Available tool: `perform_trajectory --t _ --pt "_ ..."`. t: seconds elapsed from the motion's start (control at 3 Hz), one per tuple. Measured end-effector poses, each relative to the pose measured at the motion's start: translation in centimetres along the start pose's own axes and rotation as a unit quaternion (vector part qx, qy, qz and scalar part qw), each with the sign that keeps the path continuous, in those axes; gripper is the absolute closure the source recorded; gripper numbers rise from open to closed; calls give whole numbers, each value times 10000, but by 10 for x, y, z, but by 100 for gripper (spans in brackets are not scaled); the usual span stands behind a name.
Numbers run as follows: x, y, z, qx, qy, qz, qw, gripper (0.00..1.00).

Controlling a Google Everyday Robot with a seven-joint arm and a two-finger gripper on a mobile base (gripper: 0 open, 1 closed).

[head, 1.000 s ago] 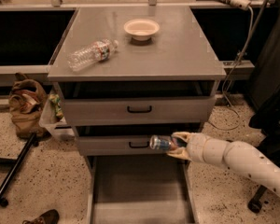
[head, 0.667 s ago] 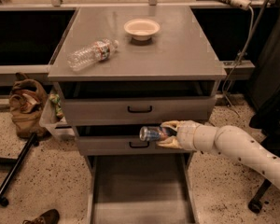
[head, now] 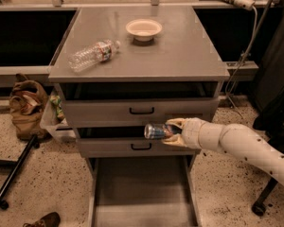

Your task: Pick redbull can from bottom drawer and place on counter

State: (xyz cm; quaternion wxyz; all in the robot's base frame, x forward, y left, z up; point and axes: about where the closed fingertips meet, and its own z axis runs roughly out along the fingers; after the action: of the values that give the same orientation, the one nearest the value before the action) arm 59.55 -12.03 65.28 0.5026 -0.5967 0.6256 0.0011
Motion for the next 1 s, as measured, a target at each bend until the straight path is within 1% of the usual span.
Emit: perform_trajectory --t 0.33,0.67,1.0 --pt "-26 -46 -36 219 232 -238 9992 100" --pt "-66 -98 -73 500 106 -549 9972 100" --pt "-115 -140 -92 598 -297 -961 9931 100"
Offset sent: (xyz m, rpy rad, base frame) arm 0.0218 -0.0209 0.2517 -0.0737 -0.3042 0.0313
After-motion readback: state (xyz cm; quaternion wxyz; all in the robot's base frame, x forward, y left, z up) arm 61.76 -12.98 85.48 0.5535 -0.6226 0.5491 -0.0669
